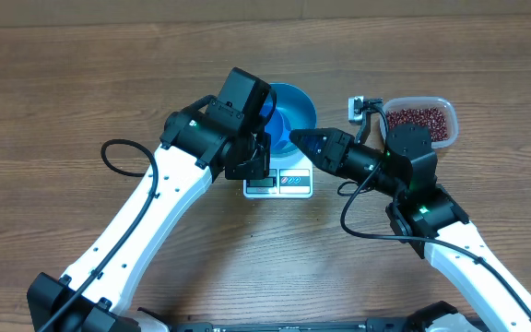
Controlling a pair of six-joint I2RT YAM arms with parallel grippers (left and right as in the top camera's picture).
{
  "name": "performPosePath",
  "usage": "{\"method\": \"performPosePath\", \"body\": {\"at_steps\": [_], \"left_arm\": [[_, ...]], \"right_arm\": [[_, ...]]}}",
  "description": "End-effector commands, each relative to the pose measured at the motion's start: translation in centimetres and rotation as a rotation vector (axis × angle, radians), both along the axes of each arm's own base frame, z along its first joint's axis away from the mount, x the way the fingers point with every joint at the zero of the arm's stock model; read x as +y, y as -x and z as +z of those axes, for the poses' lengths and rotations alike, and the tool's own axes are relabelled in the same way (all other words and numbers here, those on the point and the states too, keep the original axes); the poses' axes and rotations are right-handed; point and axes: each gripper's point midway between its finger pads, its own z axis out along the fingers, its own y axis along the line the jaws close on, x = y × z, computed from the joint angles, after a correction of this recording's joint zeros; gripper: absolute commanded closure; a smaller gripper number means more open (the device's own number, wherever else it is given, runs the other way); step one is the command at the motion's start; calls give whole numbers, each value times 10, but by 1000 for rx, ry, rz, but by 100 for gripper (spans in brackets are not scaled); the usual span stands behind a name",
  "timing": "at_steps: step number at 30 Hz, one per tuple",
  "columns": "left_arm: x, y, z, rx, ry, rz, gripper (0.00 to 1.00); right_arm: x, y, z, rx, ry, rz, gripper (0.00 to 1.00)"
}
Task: Scoop item into bowl and weigh 150g on scale
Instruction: 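Reach the right gripper toward the scoop held above the bowl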
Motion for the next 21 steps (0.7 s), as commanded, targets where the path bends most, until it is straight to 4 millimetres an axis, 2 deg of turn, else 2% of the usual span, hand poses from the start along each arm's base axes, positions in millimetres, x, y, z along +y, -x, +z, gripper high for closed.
{"method": "performPosePath", "body": {"at_steps": [1, 4, 6, 18, 19, 21], "left_arm": [[-4, -1, 3, 0, 13, 4, 96], [-4, -2, 3, -1, 12, 5, 96], [-4, -2, 3, 0, 12, 4, 95], [-4, -2, 3, -1, 11, 1, 96], [-4, -2, 3, -1, 11, 1, 92], [-4, -2, 3, -1, 11, 1, 61]], "right_arm": [[2, -1, 10, -30, -7, 4, 82], [2, -1, 10, -30, -7, 4, 88], [2, -1, 10, -30, -7, 4, 96], [2, -1, 10, -30, -7, 4, 96], [2, -1, 10, -30, -7, 4, 96], [2, -1, 10, -30, -7, 3, 96]]}}
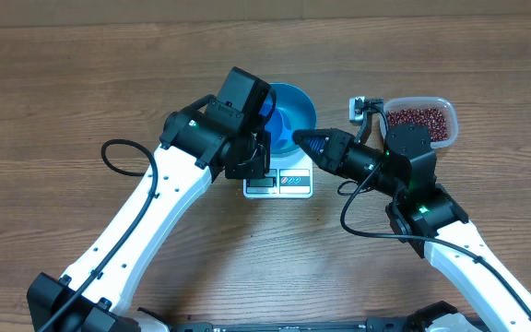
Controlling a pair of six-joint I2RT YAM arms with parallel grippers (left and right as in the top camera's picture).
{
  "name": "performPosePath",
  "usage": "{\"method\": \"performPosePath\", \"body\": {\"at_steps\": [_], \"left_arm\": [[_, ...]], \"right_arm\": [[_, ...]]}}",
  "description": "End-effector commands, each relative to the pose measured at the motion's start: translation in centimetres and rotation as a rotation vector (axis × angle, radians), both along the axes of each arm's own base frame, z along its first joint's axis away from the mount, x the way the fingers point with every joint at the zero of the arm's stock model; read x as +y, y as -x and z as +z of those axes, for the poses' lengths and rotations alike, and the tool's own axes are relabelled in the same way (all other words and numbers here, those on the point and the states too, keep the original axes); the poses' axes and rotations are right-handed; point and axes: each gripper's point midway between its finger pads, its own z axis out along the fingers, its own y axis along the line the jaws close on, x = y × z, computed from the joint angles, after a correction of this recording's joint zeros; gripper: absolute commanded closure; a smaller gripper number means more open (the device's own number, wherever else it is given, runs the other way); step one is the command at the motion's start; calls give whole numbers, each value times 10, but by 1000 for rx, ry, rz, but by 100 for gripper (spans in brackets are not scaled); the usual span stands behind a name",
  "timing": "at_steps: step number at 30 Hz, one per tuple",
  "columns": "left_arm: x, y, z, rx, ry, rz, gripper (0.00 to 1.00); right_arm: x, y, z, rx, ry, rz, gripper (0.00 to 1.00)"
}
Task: Scoop item into bowl and weigh 150g on scale
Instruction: 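Reach the right gripper toward the scoop held above the bowl, then grasp the scoop handle with the right gripper, release with left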
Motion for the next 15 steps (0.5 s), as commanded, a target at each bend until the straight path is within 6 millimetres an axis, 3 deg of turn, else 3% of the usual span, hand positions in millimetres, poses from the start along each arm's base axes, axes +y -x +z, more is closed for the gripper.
{"method": "performPosePath", "body": {"at_steps": [1, 3, 5, 10, 15], "left_arm": [[-3, -1, 2, 1, 8, 4, 44], [-3, -1, 2, 1, 8, 4, 16], [-3, -1, 2, 1, 7, 5, 1], [-3, -3, 6, -24, 8, -41, 0], [-3, -6, 30, -103, 47, -108, 0]], "right_arm": [[4, 1, 13, -37, -14, 17, 96], [4, 1, 13, -37, -14, 17, 96], [4, 1, 13, -37, -14, 17, 96], [3, 1, 12, -35, -10, 11, 96], [3, 1, 11, -43, -2, 12, 96]]}}
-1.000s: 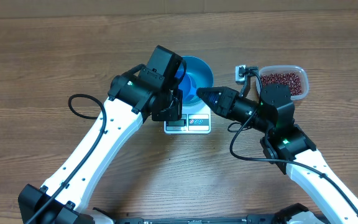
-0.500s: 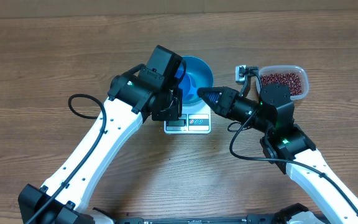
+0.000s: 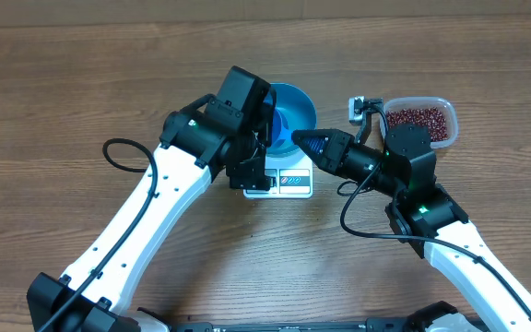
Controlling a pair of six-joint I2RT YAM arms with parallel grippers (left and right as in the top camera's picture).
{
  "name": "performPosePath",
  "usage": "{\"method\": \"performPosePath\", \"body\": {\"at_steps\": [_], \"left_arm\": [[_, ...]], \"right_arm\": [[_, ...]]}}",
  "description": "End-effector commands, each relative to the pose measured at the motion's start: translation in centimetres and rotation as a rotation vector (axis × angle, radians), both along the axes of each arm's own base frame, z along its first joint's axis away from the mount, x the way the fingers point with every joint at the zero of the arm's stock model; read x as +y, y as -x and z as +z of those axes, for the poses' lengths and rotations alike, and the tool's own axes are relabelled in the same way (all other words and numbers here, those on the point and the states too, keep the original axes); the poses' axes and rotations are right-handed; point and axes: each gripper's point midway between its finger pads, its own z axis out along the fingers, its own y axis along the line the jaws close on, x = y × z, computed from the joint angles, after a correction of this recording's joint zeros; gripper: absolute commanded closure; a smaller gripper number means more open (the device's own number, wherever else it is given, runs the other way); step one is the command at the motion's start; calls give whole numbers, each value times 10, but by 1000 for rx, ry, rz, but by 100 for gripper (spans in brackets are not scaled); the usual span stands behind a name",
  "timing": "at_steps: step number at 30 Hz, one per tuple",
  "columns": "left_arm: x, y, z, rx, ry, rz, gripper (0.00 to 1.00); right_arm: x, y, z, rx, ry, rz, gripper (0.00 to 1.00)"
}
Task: Scoop item into bowl and weigh 150g on scale
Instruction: 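Grasp the scoop handle with the right gripper, release with left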
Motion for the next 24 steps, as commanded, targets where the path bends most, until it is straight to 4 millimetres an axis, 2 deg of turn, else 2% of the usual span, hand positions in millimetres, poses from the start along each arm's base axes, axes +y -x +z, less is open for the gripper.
{"method": "performPosePath", "body": {"at_steps": [1, 7, 13, 19, 24], "left_arm": [[4, -3, 33, -98, 32, -58, 0], [26, -5, 72, -239, 16, -67, 0], [52, 4, 103, -344, 5, -60, 1], [79, 5, 122, -459, -90, -108, 0], [104, 2, 121, -497, -232, -153, 1]], "right_arm": [[2, 0, 11, -51, 4, 10, 96], [-1, -5, 10, -53, 11, -22, 96], [-8, -12, 6, -82, 59, -66, 96], [-14, -16, 3, -96, 88, -91, 96], [-24, -23, 8, -106, 85, -121, 96]]}}
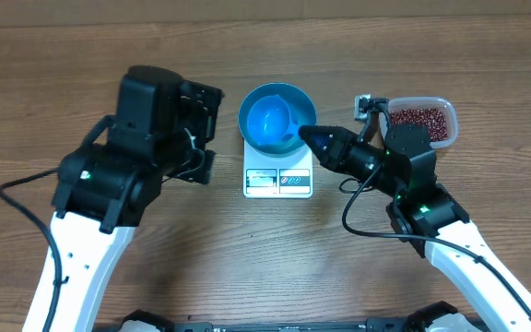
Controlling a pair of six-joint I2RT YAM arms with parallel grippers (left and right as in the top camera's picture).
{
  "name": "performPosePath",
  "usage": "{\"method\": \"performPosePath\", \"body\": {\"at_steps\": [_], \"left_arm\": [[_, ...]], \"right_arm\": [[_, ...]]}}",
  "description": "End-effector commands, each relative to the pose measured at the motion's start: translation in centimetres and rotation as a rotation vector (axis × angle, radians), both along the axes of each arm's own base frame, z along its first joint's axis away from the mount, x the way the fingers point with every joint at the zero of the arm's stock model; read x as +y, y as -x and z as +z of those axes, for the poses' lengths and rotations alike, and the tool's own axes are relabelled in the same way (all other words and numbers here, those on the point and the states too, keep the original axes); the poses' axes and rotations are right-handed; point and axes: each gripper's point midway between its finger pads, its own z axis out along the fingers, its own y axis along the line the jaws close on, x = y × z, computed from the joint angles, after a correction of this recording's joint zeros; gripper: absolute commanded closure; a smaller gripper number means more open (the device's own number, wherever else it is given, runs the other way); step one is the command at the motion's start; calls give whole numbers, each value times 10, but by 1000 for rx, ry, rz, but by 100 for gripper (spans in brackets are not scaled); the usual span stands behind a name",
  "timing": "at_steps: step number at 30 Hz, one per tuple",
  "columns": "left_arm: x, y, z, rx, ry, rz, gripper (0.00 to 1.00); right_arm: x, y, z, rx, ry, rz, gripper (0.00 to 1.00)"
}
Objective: Scoop item into bowl and weigh 150g on scale
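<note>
A blue bowl [293, 103] stands on the white scale [278, 180] at mid-table. Inside the bowl lies the lighter blue head of a scoop [272, 116]. My right gripper [308, 137] reaches to the bowl's right rim and is shut on the scoop's handle. A clear tub of red beans [419, 121] sits to the right, behind that arm. My left gripper [206, 138] hangs raised left of the scale, apart from the bowl, fingers spread with nothing between them.
A small grey object [365, 100] sits next to the bean tub's left end. A black cable [358, 217] loops below the right wrist. The left arm's bulk covers the table's left middle.
My left gripper was at the bowl's left rim over the scale. It now stands off to the left and higher, clear of the bowl. The right gripper and scoop have barely shifted.
At first my left gripper sat at the bowl's left rim while the right held the scoop just right of the bowl. The scoop then reached over the rim into the bowl. Now the left arm is away and the whole bowl shows.
</note>
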Motion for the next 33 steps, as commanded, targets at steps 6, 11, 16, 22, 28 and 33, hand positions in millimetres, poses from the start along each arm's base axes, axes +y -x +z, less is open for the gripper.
{"method": "performPosePath", "body": {"at_steps": [6, 11, 16, 22, 28, 33], "left_arm": [[24, -5, 11, -134, -271, -160, 0], [24, -4, 10, -224, -498, -408, 0], [19, 0, 7, -305, -683, -665, 0], [20, 2, 5, -325, -768, -763, 1], [17, 4, 4, -328, -751, -775, 1], [5, 7, 2, -380, -759, -900, 51]], "right_arm": [[-20, -13, 30, -90, 63, -56, 96], [-40, -20, 42, -79, 202, -132, 96], [-65, -23, 60, -81, 360, -223, 96], [-113, -18, 78, -36, 570, -411, 96], [-177, 5, 70, 97, 827, -629, 96], [-194, 22, 55, 176, 934, -648, 96]]}}
